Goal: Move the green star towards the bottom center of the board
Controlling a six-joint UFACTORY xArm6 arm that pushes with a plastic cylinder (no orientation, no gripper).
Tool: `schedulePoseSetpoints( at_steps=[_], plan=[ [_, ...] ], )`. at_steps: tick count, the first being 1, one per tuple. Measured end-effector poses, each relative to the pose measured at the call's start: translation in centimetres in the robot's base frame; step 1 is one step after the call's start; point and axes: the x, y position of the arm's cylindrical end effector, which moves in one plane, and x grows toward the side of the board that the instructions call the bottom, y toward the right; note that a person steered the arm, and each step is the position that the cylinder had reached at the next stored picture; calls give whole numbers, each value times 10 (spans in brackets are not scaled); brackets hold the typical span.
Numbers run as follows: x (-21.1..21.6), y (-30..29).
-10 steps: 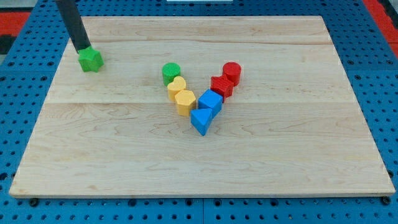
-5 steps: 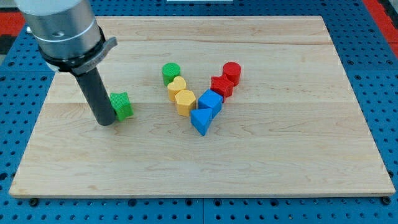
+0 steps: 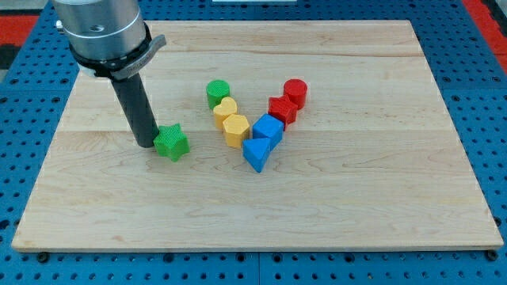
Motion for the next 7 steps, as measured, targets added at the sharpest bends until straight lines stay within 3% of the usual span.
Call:
schedulePoseSetpoints(
  at_steps=[1,3,4,7],
  plan=[
    [9,4],
    [-22,10],
    [-17,23],
    [54,87]
  ],
)
